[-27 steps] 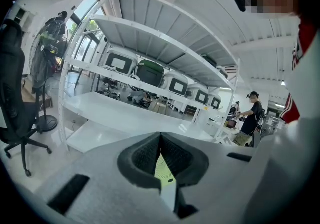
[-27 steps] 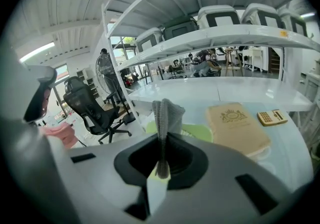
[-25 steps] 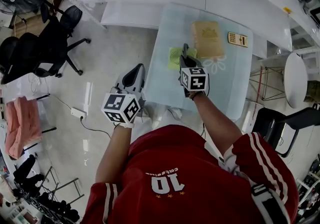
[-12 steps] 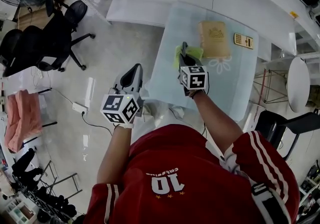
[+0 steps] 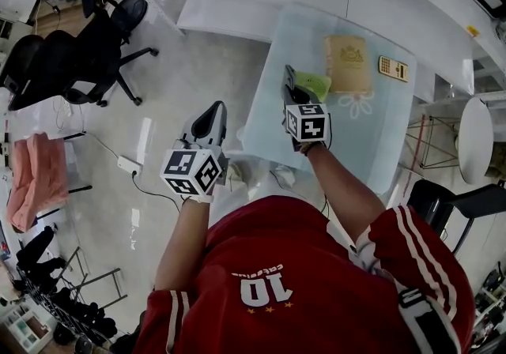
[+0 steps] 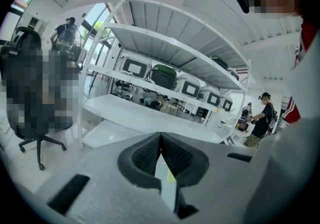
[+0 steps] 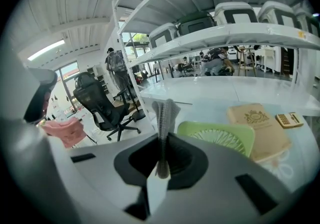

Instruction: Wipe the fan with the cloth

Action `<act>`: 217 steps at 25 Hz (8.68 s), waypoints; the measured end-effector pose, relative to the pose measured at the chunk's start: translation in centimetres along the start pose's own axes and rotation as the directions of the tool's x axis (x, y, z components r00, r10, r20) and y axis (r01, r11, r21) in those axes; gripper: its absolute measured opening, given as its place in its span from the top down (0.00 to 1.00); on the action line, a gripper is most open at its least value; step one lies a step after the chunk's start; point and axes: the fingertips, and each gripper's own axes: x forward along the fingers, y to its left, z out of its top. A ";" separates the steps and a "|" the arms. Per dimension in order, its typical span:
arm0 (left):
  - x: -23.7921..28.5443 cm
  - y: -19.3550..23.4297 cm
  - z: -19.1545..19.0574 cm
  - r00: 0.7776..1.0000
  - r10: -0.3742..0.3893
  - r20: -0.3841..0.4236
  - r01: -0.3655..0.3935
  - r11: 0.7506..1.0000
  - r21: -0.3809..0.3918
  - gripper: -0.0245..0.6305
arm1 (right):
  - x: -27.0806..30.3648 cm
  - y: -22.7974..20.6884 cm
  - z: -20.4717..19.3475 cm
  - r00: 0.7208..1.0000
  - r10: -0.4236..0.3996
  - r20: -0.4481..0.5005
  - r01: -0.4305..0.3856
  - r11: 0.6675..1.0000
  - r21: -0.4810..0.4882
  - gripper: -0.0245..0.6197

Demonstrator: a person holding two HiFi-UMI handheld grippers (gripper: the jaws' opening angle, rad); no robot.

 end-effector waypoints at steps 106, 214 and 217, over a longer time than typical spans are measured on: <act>5.1 -4.3 -3.4 0.992 -0.052 -0.119 0.053 0.999 0.012 0.96 | -2.9 -6.3 -5.7 0.996 -0.083 -0.028 0.084 0.996 0.031 0.93; 8.0 -7.7 -7.1 0.962 -0.161 -0.221 0.167 0.986 0.011 0.96 | -4.6 -10.8 -11.9 0.974 -0.172 -0.149 0.183 0.981 0.061 0.93; 8.1 -7.5 -7.2 0.962 -0.155 -0.223 0.161 0.987 0.008 0.96 | -4.4 -10.9 -12.0 0.973 -0.171 -0.151 0.183 0.981 0.062 0.93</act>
